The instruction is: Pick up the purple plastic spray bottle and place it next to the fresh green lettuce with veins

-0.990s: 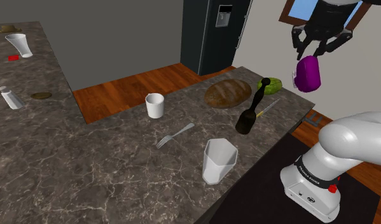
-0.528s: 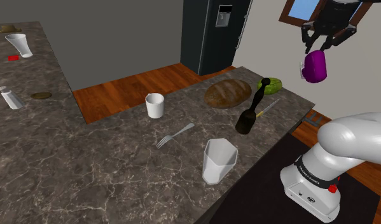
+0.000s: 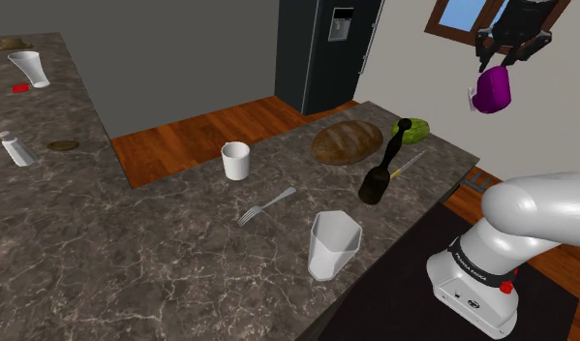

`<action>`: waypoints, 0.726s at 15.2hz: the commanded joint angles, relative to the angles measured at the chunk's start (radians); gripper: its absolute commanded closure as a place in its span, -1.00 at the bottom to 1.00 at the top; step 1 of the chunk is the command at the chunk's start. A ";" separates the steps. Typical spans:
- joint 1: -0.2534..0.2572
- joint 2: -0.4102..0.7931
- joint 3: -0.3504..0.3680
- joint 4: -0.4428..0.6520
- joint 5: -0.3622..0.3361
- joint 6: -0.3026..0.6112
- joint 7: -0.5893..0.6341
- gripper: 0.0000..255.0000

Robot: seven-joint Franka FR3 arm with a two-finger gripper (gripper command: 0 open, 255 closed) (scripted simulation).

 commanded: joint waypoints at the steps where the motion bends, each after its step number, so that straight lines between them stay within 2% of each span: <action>1: -0.014 0.050 -0.042 0.015 -0.028 0.047 -0.030 1.00; 7: -0.045 0.194 -0.161 0.095 -0.085 0.148 -0.123 1.00; 11: -0.047 0.183 -0.167 0.035 -0.094 0.196 -0.108 1.00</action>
